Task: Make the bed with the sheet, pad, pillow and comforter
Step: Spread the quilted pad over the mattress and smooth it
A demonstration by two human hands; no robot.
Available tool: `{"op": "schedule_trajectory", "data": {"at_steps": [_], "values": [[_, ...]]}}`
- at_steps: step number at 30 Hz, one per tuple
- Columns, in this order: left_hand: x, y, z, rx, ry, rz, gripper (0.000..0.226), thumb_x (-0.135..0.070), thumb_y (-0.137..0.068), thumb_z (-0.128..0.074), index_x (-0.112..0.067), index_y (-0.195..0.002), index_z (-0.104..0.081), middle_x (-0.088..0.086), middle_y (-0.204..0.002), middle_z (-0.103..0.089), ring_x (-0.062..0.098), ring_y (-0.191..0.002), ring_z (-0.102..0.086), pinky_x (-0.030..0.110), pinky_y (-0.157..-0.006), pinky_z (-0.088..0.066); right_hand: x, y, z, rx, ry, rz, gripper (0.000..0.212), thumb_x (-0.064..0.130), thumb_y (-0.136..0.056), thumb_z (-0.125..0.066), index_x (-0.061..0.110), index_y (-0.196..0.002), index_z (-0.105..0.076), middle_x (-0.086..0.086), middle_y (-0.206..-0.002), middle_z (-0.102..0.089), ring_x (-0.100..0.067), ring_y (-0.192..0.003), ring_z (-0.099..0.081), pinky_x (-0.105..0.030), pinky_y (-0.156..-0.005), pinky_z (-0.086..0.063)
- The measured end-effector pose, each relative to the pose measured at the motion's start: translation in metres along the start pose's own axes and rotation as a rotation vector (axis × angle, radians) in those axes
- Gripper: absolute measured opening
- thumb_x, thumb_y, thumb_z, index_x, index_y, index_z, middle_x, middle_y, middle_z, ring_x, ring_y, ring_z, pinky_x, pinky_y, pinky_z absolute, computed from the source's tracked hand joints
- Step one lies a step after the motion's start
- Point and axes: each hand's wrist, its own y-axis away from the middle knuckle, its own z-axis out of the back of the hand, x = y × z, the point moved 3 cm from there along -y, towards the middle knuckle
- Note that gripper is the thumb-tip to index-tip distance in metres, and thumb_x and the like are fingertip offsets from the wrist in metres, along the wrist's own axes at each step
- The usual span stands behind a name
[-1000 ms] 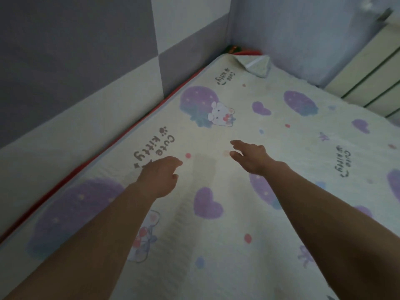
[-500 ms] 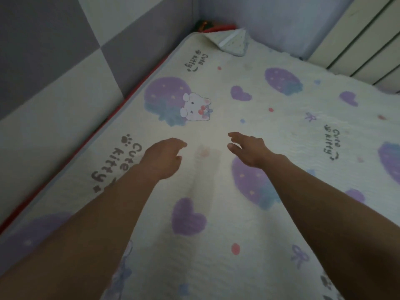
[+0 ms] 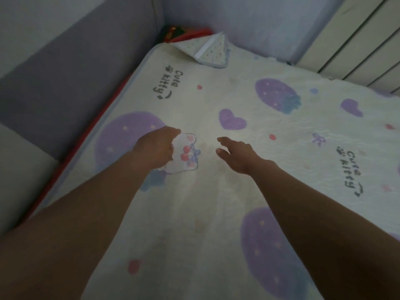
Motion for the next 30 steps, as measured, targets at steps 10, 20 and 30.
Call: {"op": "schedule_trajectory", "data": {"at_steps": [10,20,30], "values": [[0.101,-0.172,-0.028,-0.07,-0.428,-0.099,0.064,-0.052,-0.097,-0.012,-0.022,-0.152,0.004,0.005,-0.16,0.008,0.024,-0.147,0.011,0.039,-0.117,0.005,0.007,-0.204,-0.022,0.08,-0.025,-0.017,0.067,0.047,-0.1,-0.031,0.022,-0.153,0.002,0.001,-0.161,0.008,-0.017,-0.148,0.005,-0.046,-0.118,-0.001],[0.127,-0.296,-0.038,-0.201,-0.379,-0.077,0.073,-0.066,-0.084,-0.009,-0.037,-0.15,-0.004,0.001,-0.161,0.001,0.026,-0.148,0.002,0.044,-0.119,-0.004,-0.026,-0.328,-0.032,-0.246,0.141,0.006,0.077,0.075,-0.086,-0.015,0.039,-0.149,0.011,0.004,-0.16,0.017,-0.025,-0.146,0.019,-0.06,-0.113,0.01],[0.125,-0.309,-0.036,-0.221,-0.368,-0.084,0.072,-0.062,-0.088,-0.022,-0.033,-0.152,-0.006,0.003,-0.16,-0.008,0.027,-0.147,-0.004,0.047,-0.119,-0.01,-0.025,-0.328,-0.032,-0.244,0.128,0.014,0.078,0.075,-0.087,-0.016,0.037,-0.15,0.009,0.001,-0.16,0.016,-0.027,-0.146,0.019,-0.061,-0.112,0.01]]}}
